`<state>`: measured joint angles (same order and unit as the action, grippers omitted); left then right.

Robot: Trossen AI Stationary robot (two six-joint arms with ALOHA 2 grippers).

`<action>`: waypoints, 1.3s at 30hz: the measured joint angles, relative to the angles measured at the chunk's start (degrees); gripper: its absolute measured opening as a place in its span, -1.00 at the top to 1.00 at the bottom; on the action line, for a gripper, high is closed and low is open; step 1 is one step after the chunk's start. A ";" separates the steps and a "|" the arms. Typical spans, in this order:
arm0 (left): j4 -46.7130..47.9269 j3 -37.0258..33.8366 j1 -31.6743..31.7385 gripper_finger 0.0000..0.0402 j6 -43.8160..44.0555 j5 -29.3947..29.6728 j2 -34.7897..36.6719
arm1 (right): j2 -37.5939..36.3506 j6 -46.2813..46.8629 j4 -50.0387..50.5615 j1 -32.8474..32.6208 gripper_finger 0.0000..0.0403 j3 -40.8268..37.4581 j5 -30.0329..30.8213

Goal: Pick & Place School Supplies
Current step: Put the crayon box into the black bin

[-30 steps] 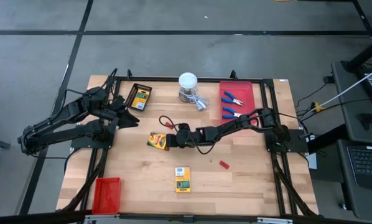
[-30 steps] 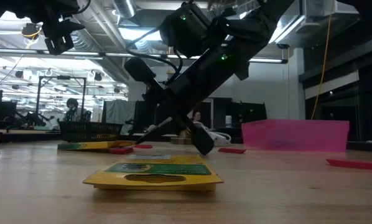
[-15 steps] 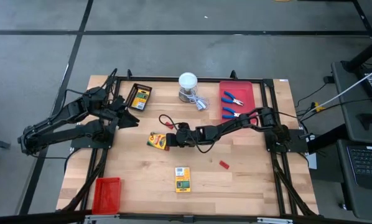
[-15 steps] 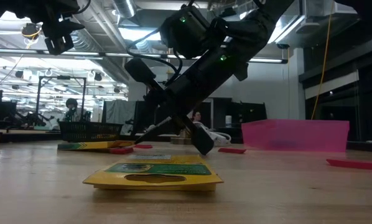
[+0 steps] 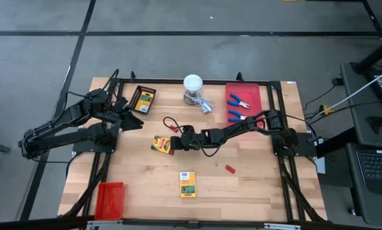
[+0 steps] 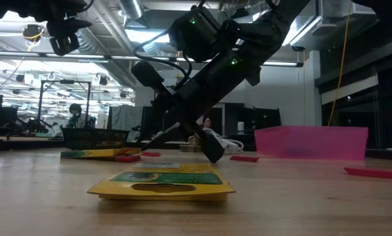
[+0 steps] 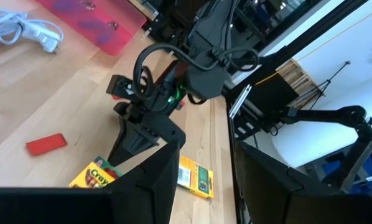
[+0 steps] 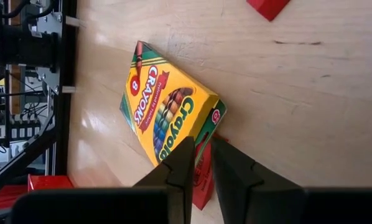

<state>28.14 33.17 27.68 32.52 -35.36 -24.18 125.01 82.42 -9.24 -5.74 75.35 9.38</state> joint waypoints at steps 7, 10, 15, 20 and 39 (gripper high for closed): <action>-0.57 0.00 0.00 0.24 0.80 -0.06 0.02 | 0.00 -0.45 -0.21 -1.03 0.72 0.00 -0.92; -0.55 0.00 0.00 0.24 0.80 -0.10 0.02 | 0.00 -0.20 -1.64 -1.91 0.72 0.07 -1.69; -0.55 0.00 0.00 0.24 1.02 -0.14 0.02 | 0.02 -2.96 -1.91 -3.08 0.72 3.87 -1.46; -0.53 0.00 0.00 0.25 1.26 -1.58 0.22 | 0.00 -15.29 2.16 -3.83 0.72 9.43 -0.23; -0.47 0.00 -0.02 0.25 1.16 -3.11 3.99 | 0.00 -94.49 19.95 -3.60 0.71 12.50 4.09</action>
<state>27.67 33.17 27.66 33.68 -38.47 -20.19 125.01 -12.07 10.70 -9.34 87.85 13.47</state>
